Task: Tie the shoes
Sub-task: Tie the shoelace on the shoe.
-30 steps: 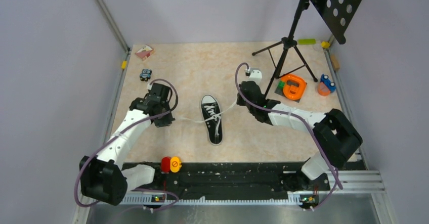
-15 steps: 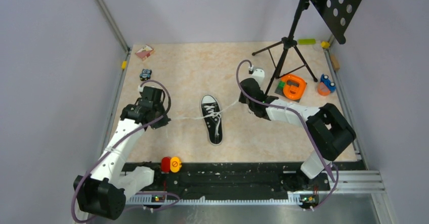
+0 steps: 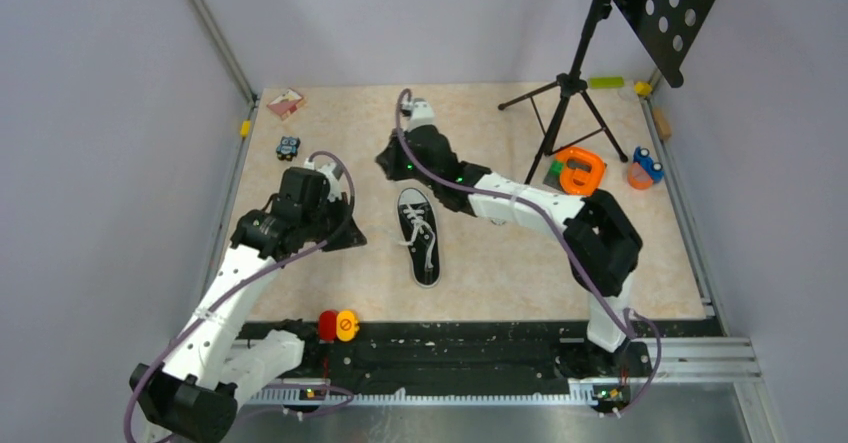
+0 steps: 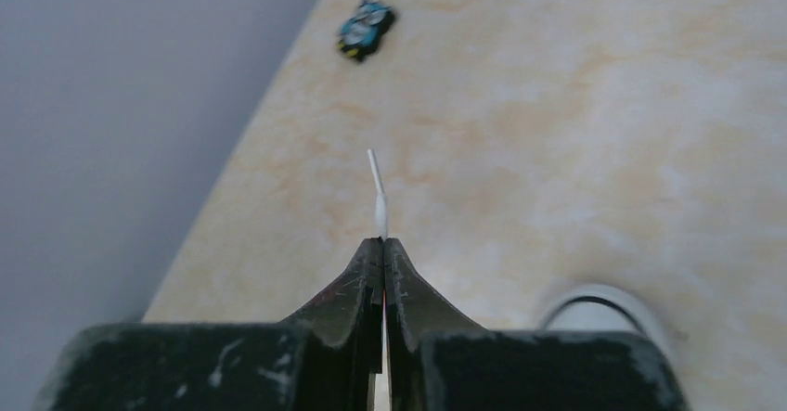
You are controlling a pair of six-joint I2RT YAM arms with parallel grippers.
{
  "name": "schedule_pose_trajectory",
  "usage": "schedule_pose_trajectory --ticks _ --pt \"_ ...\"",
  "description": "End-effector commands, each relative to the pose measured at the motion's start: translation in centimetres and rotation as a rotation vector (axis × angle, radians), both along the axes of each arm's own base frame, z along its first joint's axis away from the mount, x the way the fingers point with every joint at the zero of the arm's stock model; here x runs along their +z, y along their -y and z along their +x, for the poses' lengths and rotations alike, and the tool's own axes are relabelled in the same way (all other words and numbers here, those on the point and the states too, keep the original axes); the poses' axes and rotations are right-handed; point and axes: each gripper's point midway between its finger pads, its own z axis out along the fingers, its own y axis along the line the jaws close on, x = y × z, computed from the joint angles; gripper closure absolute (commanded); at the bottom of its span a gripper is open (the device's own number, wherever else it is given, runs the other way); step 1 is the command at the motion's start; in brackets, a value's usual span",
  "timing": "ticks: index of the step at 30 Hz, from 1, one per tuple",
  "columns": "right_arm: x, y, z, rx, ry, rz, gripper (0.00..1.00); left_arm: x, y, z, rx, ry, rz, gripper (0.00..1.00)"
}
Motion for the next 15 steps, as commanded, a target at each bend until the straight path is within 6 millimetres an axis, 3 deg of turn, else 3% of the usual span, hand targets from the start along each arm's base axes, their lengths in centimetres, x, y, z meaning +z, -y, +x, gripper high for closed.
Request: schedule_pose_trajectory --ticks 1,3,5,9,12,15 --pt "1.0 -7.0 -4.2 0.303 -0.059 0.092 0.94 5.0 3.0 0.5 -0.096 0.153 -0.131 1.00" --pt "-0.4 -6.3 -3.8 0.292 -0.122 0.074 0.59 6.4 4.1 0.7 -0.132 0.186 -0.178 1.00" --pt "-0.3 -3.7 -2.6 0.222 -0.131 0.052 0.37 7.4 5.1 1.0 -0.167 0.207 -0.208 1.00" --pt "1.4 3.3 -0.5 0.101 -0.113 0.046 0.32 8.0 6.9 1.9 -0.226 0.203 -0.203 1.00" --pt "1.6 9.7 0.0 -0.031 -0.101 -0.043 0.32 8.9 8.8 2.6 -0.285 0.209 -0.216 1.00" --pt "2.3 15.3 -0.9 -0.173 -0.074 -0.139 0.29 9.3 11.0 3.6 -0.332 0.213 -0.234 1.00"
